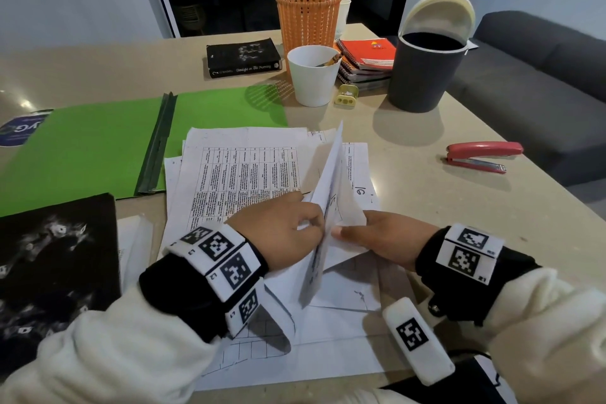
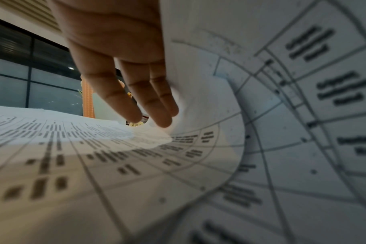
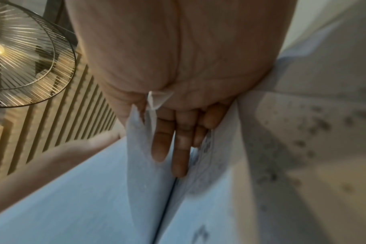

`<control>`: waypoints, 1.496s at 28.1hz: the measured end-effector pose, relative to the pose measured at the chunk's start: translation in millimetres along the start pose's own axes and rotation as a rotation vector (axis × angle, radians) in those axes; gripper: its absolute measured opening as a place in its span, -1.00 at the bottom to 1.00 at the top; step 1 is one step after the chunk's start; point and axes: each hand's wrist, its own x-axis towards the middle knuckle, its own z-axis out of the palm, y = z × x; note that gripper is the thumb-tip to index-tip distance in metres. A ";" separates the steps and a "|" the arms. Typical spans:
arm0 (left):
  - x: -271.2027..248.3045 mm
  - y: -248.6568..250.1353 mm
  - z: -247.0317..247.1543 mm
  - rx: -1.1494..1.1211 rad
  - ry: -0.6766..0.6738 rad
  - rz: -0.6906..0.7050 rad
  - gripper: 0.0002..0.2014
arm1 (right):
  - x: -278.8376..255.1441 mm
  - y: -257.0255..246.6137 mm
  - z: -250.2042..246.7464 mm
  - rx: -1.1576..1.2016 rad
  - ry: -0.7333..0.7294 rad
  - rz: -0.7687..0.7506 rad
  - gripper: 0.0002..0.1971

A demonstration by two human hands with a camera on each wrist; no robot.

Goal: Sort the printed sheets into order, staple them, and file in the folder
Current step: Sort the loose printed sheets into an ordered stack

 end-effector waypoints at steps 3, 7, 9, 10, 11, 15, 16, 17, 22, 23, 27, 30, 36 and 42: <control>-1.7 1.3 4.5 0.024 0.032 -0.018 -0.67 | 0.0 -1.4 -0.4 -0.025 0.013 0.007 -0.90; -1.9 1.1 3.1 0.091 0.074 -0.012 -0.77 | 0.7 -1.4 0.6 0.015 0.020 0.036 -0.90; -0.3 0.3 1.9 0.084 0.086 -0.017 -0.79 | 2.1 1.6 0.0 0.040 0.023 0.044 -0.90; 0.6 -0.1 1.6 0.081 0.089 -0.018 -0.79 | 3.1 2.8 -0.2 0.051 0.030 0.043 -0.89; 0.3 -0.1 1.3 0.082 0.090 -0.020 -0.79 | 2.8 3.0 -0.3 0.063 0.035 0.038 -0.87; 0.9 -1.9 1.8 0.041 0.092 -0.022 -0.75 | 3.4 3.7 -1.5 0.035 0.039 0.014 -0.56; 1.2 -2.6 1.1 0.009 0.093 -0.022 -0.75 | 4.6 5.0 -2.5 0.044 0.034 0.011 -0.51; 1.8 -3.7 0.2 -0.025 0.093 -0.020 -0.76 | 5.4 5.8 -3.6 0.066 0.034 0.012 -0.50; -0.6 -6.3 -4.3 -0.067 0.063 -0.041 -0.77 | 1.5 -1.0 -4.8 0.070 0.031 -0.023 -0.56; -1.2 -5.8 -4.0 -0.067 0.052 -0.038 -0.70 | 1.0 -2.5 -4.4 0.084 0.026 -0.028 -0.54; -1.7 -6.0 -2.9 -0.154 0.050 -0.108 -0.77 | 2.6 -1.1 -4.4 0.053 0.038 -0.033 -0.43; -2.7 -6.8 -3.1 -0.188 0.067 -0.138 -0.80 | 2.9 -0.1 -6.2 0.089 0.029 -0.042 -0.52; -0.5 -4.7 -2.6 -0.086 0.083 -0.116 -0.85 | 1.7 0.2 -2.9 0.001 -0.047 -0.105 -0.60; 0.0 -3.6 -1.2 -0.062 0.059 -0.049 -0.42 | -5.1 -10.3 -4.5 -0.113 -0.084 -0.119 -0.69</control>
